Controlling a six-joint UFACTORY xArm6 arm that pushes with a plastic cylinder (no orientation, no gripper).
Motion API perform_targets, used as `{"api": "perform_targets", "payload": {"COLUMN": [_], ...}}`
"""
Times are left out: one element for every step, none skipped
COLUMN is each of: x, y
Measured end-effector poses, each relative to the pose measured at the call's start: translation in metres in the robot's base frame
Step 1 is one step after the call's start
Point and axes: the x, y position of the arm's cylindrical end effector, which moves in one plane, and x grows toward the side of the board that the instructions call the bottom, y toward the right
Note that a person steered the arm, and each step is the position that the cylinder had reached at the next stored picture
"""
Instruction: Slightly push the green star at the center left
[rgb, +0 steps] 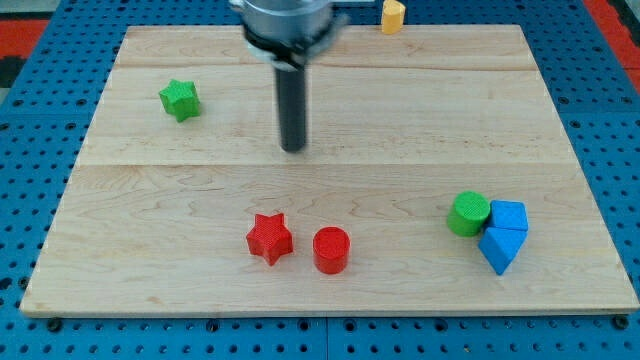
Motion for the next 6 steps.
{"api": "perform_targets", "payload": {"x": [-0.069,-0.085,-0.051,-0.019,0.021,0.027], "y": [-0.086,-0.167,-0.164,-0.224,-0.14,-0.016]}}
